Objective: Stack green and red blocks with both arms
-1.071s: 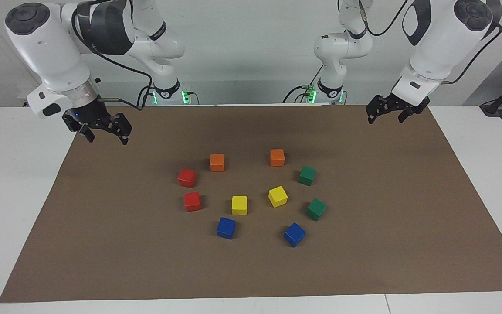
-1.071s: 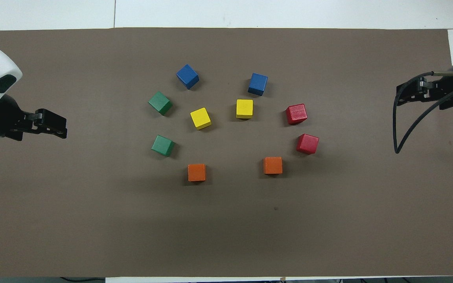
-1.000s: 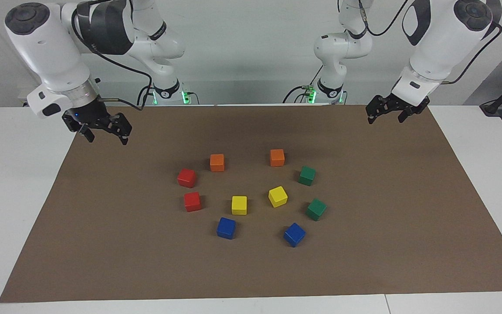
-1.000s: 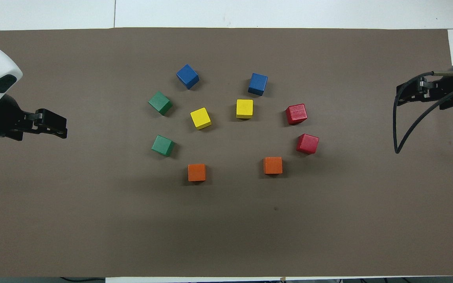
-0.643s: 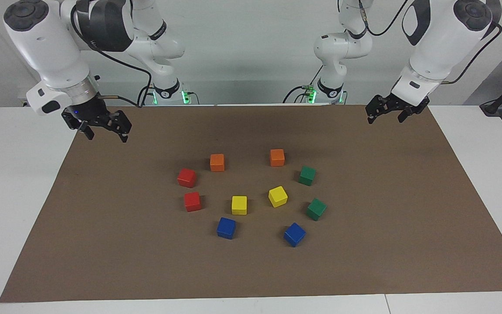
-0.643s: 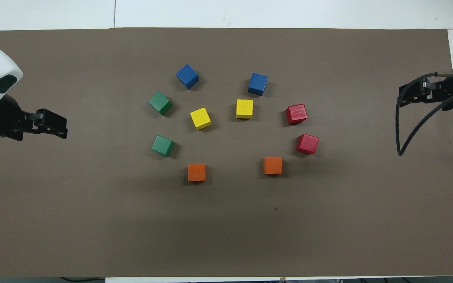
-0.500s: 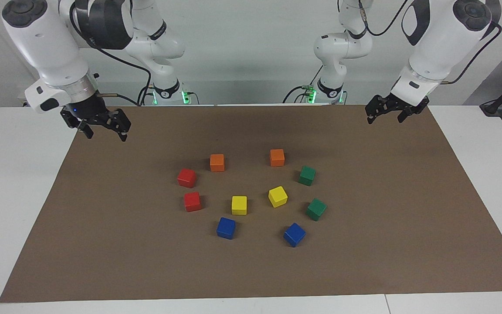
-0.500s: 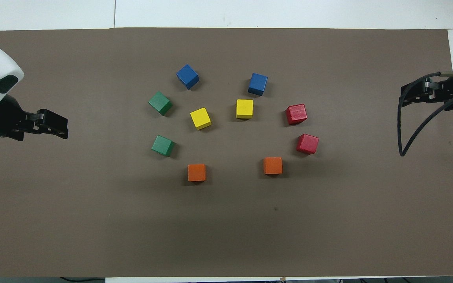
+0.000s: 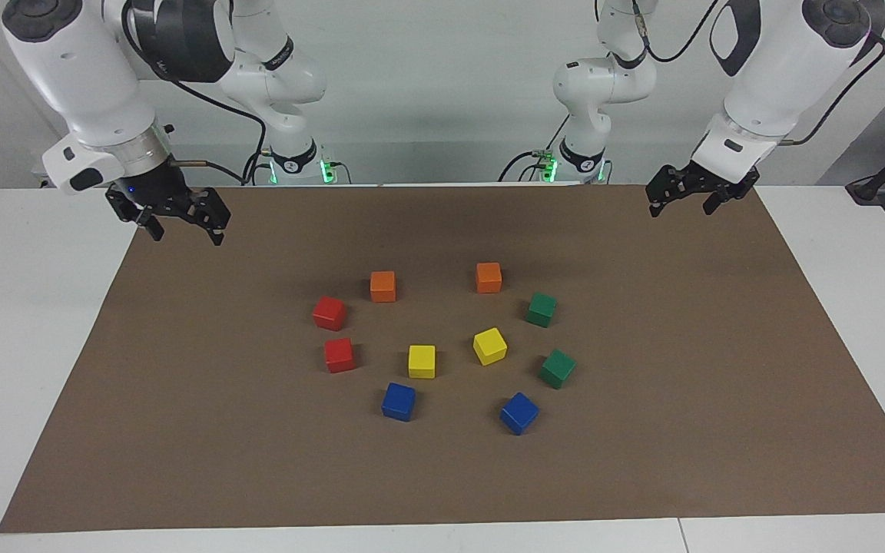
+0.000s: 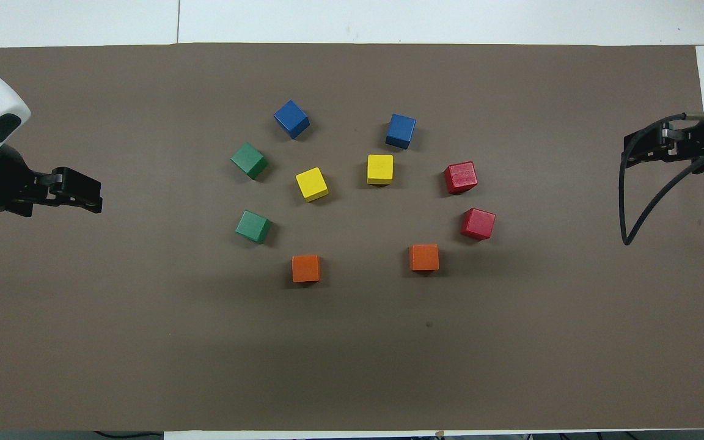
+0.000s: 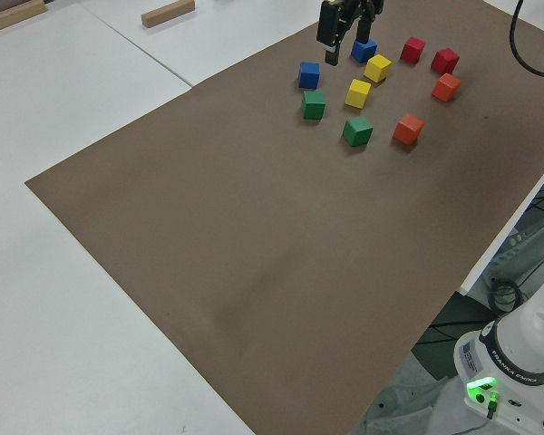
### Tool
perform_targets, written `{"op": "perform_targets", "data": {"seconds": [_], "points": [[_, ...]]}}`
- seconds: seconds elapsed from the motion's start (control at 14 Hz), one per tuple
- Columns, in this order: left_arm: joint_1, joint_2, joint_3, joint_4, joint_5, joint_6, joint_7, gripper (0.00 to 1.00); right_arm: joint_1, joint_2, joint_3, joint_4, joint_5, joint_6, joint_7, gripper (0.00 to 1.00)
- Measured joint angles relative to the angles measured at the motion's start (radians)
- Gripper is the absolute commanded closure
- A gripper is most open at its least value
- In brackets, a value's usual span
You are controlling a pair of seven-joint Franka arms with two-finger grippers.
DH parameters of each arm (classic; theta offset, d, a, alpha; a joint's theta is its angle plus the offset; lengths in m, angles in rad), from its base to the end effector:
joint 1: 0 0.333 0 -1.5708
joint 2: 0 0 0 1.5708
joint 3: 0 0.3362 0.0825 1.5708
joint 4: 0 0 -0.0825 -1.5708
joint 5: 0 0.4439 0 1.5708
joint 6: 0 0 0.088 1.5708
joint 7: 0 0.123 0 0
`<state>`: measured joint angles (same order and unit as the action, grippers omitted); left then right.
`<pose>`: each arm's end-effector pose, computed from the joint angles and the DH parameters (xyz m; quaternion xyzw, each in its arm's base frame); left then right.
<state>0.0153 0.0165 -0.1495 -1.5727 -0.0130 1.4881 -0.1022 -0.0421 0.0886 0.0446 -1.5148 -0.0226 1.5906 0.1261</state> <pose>0.6029 -0.0824 0.6110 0.9986 -0.0162 -0.0510 0.0017 0.6447 -0.0023 0.6045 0.9980 -0.0615 -0.0057 0.0097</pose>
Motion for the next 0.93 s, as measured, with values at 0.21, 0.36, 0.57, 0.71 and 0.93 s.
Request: {"op": "perform_targets", "data": {"seconds": [0.21, 0.36, 0.57, 0.71, 0.93], "points": [[-0.002, -0.009, -0.027, 0.004, 0.000, 0.017, -0.057, 0.00, -0.001, 0.000, -0.001, 0.000, 0.000, 0.000, 0.000, 0.00], [-0.022, -0.001, -0.046, 0.001, -0.001, 0.036, -0.107, 0.00, -0.005, 0.000, -0.002, 0.000, 0.008, -0.001, 0.000, 0.00], [-0.088, 0.062, -0.048, -0.021, -0.005, 0.110, -0.235, 0.00, -0.008, 0.000, -0.003, 0.000, 0.026, -0.003, 0.000, 0.00], [-0.151, 0.111, -0.051, -0.081, -0.006, 0.219, -0.410, 0.00, -0.004, -0.001, -0.001, -0.002, 0.030, -0.016, 0.000, 0.00], [-0.197, 0.133, -0.053, -0.195, -0.006, 0.318, -0.539, 0.00, -0.003, -0.005, 0.000, -0.018, 0.030, -0.010, 0.000, 0.00]]}}
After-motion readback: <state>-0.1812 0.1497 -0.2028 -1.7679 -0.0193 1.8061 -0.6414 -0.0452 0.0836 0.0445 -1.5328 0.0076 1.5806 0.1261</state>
